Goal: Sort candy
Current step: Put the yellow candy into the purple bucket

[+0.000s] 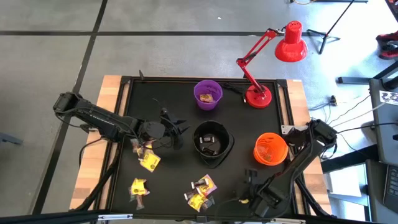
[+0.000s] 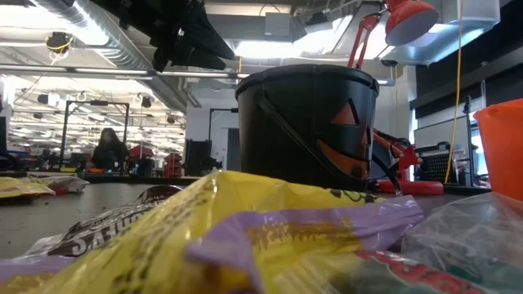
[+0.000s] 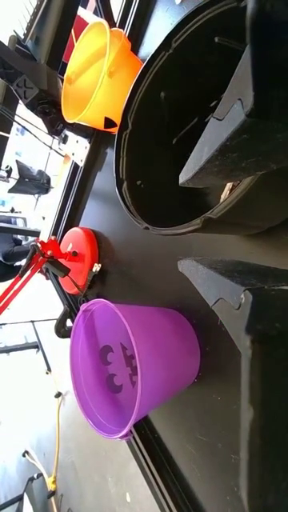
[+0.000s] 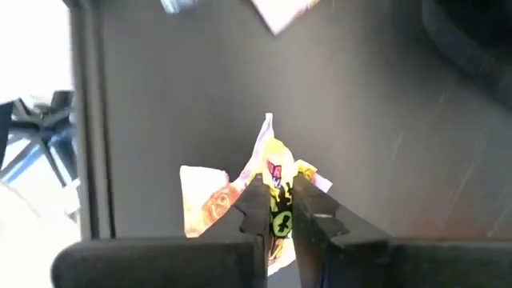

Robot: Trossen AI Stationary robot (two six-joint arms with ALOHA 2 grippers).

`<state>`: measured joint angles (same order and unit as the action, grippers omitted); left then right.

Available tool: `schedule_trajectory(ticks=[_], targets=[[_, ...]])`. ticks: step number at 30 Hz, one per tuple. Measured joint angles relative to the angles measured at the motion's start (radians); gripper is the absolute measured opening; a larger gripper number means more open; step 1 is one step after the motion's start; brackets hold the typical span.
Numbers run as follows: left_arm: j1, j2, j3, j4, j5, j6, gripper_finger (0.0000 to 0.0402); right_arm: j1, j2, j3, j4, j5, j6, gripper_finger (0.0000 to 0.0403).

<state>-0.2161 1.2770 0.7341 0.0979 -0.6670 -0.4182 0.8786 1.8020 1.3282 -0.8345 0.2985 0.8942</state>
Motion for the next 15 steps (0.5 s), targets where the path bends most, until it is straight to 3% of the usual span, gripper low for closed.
schedule_trajectory(ticks=[6, 15], targets=[[0.0, 0.0, 0.0, 0.0, 0.0, -0.001, 0.0144, -0.027, -0.043, 0.083, 0.071, 0.098, -0.211, 0.001], [0.0, 0.0, 0.0, 0.0, 0.0, -0.002, 0.0144, -0.092, -0.154, 0.089, 0.377, 0.067, -0.554, 0.0015]])
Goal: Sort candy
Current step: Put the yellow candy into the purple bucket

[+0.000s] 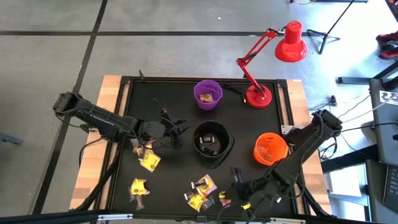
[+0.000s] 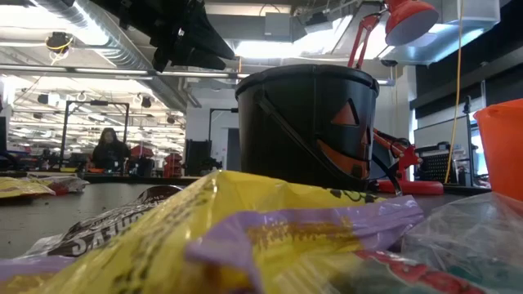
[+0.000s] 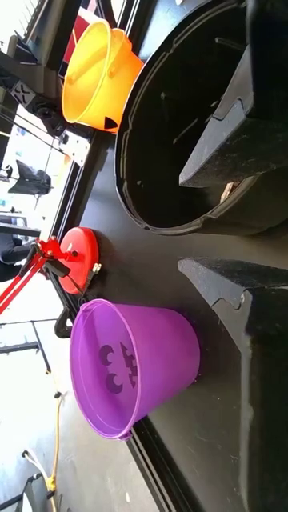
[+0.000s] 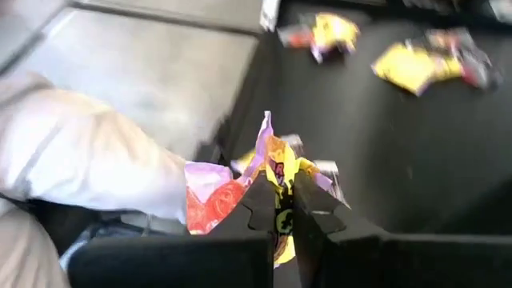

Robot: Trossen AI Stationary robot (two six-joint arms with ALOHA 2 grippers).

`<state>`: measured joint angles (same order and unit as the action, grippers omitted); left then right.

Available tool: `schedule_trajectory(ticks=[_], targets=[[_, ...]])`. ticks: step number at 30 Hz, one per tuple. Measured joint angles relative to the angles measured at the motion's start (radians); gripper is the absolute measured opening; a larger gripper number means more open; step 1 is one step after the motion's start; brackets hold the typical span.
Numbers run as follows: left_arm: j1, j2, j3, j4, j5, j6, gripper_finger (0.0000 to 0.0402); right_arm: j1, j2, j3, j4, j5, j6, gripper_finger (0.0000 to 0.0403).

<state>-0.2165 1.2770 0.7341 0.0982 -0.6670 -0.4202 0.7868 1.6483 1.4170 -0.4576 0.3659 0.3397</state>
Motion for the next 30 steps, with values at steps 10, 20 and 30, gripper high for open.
schedule_trajectory(ticks=[10, 20, 30], targets=[[0.0, 0.0, 0.0, -0.006, 0.007, 0.0, 0.0144, -0.148, -0.016, -0.006, 0.072, -0.129, -0.143, 0.0013], [0.0, 0.0, 0.0, -0.065, 0.008, -0.019, 0.0144, -0.257, -0.024, -0.007, 0.153, -0.38, -0.233, 0.0013], [-0.002, 0.0, 0.0, -0.062, 0.03, -0.019, 0.0144, -0.348, -0.092, -0.191, 0.3, -0.424, -0.207, 0.0006]])
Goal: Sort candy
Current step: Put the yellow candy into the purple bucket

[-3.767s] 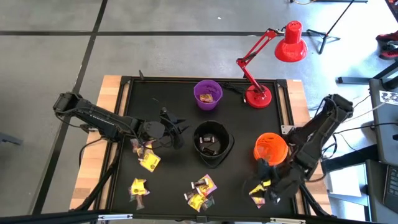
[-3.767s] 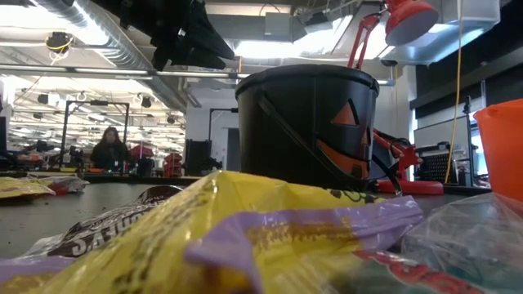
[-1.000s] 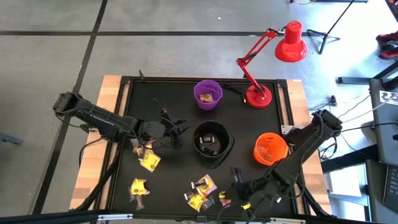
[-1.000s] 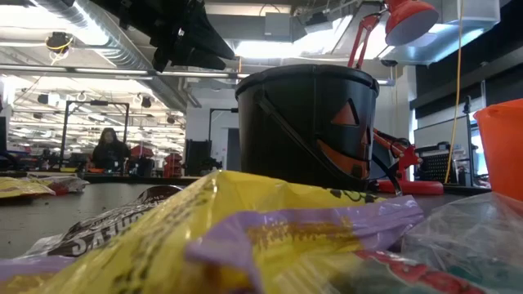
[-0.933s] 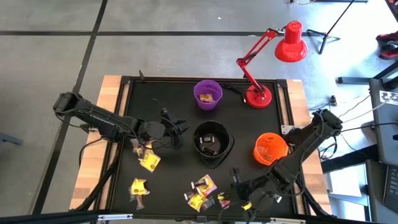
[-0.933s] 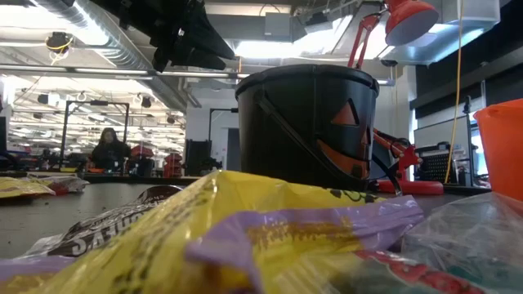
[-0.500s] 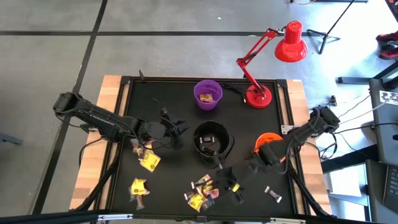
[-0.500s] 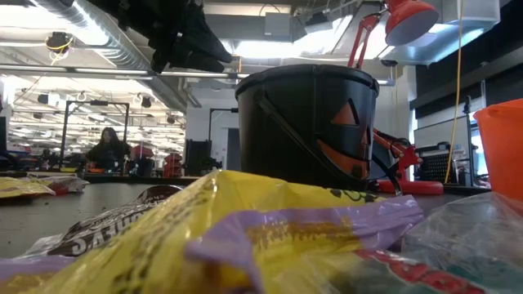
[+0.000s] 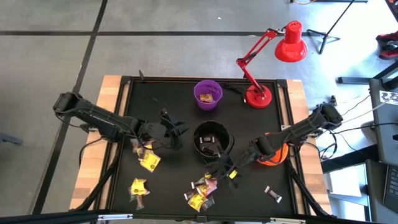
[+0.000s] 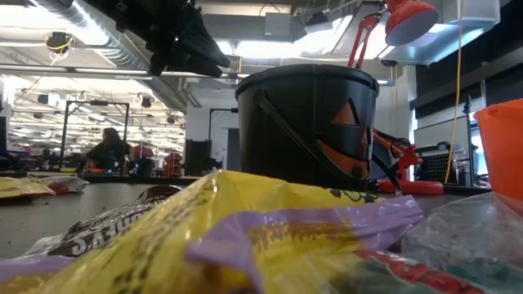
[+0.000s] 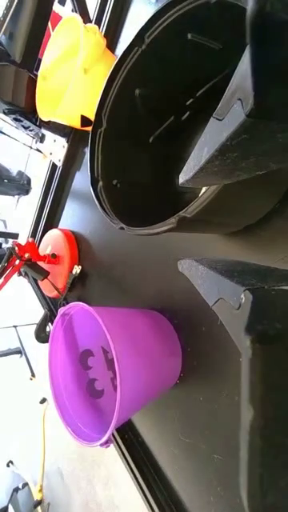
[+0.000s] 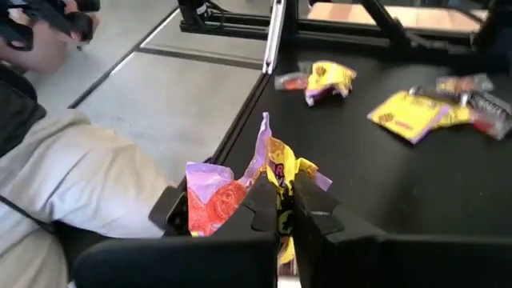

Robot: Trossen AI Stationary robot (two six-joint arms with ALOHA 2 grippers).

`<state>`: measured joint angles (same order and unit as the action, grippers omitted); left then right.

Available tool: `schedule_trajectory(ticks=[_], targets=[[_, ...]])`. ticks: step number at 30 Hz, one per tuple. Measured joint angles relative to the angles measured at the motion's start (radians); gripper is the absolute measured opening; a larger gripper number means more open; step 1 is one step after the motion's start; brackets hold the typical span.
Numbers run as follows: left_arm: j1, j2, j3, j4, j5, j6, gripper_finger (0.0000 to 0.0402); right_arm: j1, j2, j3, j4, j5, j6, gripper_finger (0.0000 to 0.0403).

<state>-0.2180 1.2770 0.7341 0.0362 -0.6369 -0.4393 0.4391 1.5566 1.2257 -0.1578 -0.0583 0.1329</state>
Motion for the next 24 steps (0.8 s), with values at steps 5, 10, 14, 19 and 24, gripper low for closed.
schedule_trajectory(ticks=[5, 10, 14, 19, 24], targets=[[0.0, 0.0, 0.0, 0.001, 0.0, 0.0, 0.0144, -0.046, -0.137, -0.19, 0.152, 0.041, 0.041, 0.0018], [0.0, 0.0, 0.0, 0.003, 0.0, 0.0, 0.0144, -0.106, -0.284, -0.326, 0.212, 0.245, 0.051, 0.0025], [0.001, 0.0, 0.0, 0.008, -0.001, 0.001, 0.0144, -0.176, -0.331, -0.358, 0.213, 0.495, 0.051, 0.002], [0.001, 0.0, 0.0, 0.009, -0.008, 0.001, 0.0144, -0.303, -0.325, -0.358, 0.237, 0.552, 0.042, 0.0018], [0.001, 0.0, 0.0, 0.009, -0.008, 0.001, 0.0144, -0.467, -0.293, -0.358, 0.268, 0.53, 0.042, 0.0024]])
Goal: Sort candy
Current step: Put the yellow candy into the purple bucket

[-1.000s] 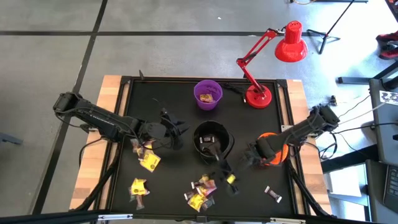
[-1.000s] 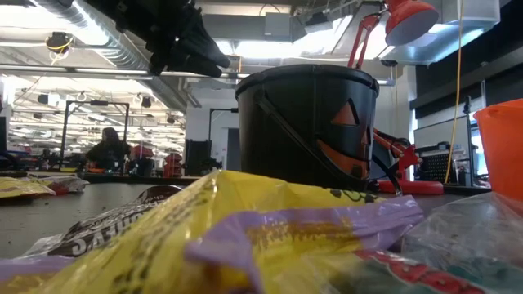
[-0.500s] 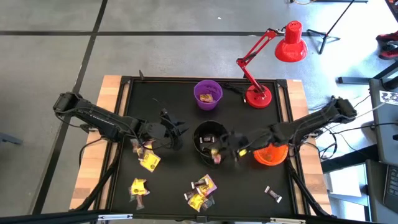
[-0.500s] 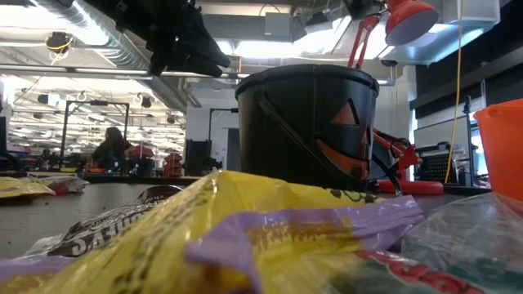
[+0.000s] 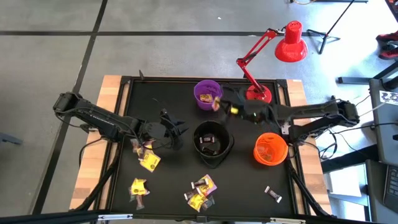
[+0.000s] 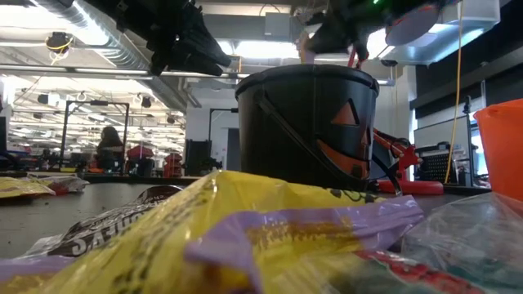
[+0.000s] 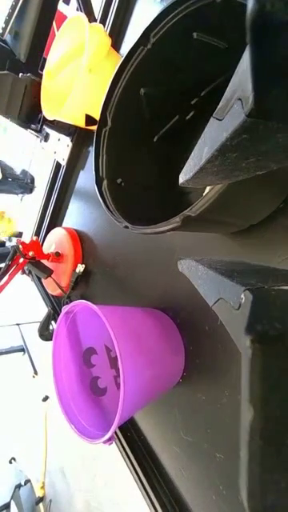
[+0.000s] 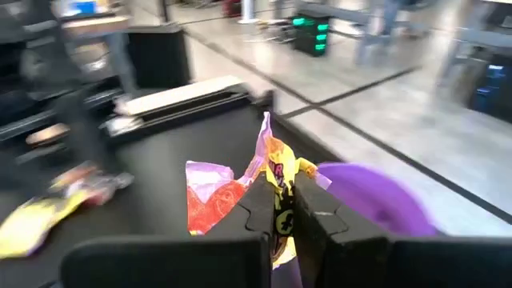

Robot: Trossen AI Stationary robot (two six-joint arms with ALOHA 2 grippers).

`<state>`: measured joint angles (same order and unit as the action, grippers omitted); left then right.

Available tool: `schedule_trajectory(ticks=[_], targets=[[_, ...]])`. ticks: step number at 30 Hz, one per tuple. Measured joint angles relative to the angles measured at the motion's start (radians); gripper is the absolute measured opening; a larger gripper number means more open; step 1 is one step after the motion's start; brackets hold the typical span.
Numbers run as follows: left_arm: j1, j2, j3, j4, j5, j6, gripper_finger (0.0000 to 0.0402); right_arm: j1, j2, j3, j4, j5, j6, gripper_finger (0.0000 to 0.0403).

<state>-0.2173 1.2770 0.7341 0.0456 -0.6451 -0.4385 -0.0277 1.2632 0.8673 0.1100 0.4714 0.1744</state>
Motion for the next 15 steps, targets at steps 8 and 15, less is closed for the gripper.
schedule_trajectory(ticks=[8, 15], targets=[[0.001, 0.0, 0.0, 0.0, -0.001, 0.0, 0.0144, -0.235, 0.074, 0.0, 0.112, -0.244, 0.011, 0.0032], [0.001, 0.0, 0.0, 0.0, -0.025, 0.0, 0.0144, -0.325, 0.136, 0.0, 0.135, -0.255, 0.03, 0.0086]])
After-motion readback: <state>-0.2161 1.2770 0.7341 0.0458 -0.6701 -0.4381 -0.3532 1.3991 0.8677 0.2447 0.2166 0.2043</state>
